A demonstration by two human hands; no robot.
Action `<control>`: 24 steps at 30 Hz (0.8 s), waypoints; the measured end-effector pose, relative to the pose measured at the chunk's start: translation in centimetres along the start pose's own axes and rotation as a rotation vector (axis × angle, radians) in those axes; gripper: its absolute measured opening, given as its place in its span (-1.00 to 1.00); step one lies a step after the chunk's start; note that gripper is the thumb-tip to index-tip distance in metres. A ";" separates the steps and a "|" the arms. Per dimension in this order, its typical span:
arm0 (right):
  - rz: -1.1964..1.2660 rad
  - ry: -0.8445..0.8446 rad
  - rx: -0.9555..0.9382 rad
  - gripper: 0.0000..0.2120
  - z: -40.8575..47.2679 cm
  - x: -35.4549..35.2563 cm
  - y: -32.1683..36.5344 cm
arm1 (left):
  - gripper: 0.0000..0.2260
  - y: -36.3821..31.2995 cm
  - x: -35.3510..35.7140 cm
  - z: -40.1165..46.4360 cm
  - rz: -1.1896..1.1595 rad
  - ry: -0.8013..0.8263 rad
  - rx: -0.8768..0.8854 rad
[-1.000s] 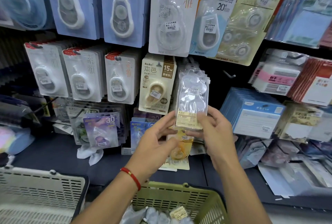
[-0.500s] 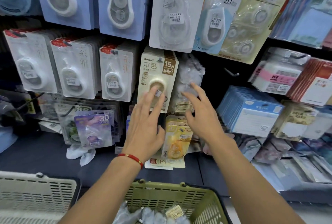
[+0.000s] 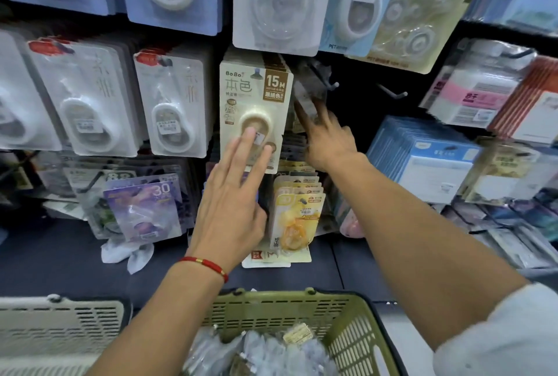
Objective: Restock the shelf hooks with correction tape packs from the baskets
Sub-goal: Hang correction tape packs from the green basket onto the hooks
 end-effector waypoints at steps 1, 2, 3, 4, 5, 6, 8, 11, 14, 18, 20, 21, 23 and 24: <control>-0.008 0.030 0.000 0.03 0.4 -0.1 -0.2 | -0.13 0.2 -0.1 -0.1 0.009 -0.005 0.009; -0.006 0.052 -0.007 0.03 0.5 -0.3 -0.3 | -0.13 0.3 -0.1 -0.2 0.017 -0.007 0.020; 0.005 0.064 -0.020 0.00 0.5 -0.4 -0.4 | -0.14 0.5 -0.2 -0.4 0.019 -0.008 0.031; 0.028 0.067 -0.032 -0.05 0.1 -0.5 -0.5 | -0.17 0.6 -0.4 -0.7 0.015 -0.006 0.037; 0.071 0.067 -0.041 -0.13 -0.5 -0.5 -0.5 | -0.20 0.8 -0.4 -1.1 0.008 0.004 0.033; 0.126 0.064 -0.045 -0.21 -1.4 -0.5 -0.6 | -0.23 1.1 -0.5 -1.6 -0.001 0.025 0.022; 0.234 0.034 -0.065 -0.39 -3.9 -0.4 -0.9 | -0.29 1.4 -0.2 -3.1 -0.012 0.103 0.009; 0.436 -0.032 -0.095 -0.67 -9.3 0.5 -1.7 | -0.41 1.5 0.9 -6.7 0.022 0.260 0.077; 0.582 0.017 -0.120 -0.81 -15.4 3.5 -2.5 | -0.49 1.9 3.0 -12.4 0.119 0.477 0.157; 0.429 0.466 -0.097 -0.81 -21.9 13.4 -3.3 | -0.51 3.4 6.3 -20.5 0.232 0.779 0.138; 0.336 0.706 -0.012 -0.73 -25.9 19.3 -4.0 | -0.53 4.7 7.4 -24.2 0.289 0.881 0.060; 0.295 0.808 0.031 -0.63 -28.1 22.0 -4.2 | -0.53 5.2 7.8 -25.8 0.299 0.919 0.018; 0.236 0.941 0.034 -0.31 -32.1 26.1 -3.5 | -0.51 5.6 8.3 -28.6 0.300 0.964 -0.058; 0.226 0.955 0.011 -0.20 -33.3 27.4 -2.8 | -0.50 5.5 8.5 -29.4 0.305 0.966 -0.080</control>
Point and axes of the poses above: each hand's wrist, its own z-axis towards the middle knuckle, its own x-axis out of the palm, y = z × x, the point moved 7 cm from there along z, towards the middle knuckle, and after that the axes turned 13 degrees about z, right-handed, at the moved point
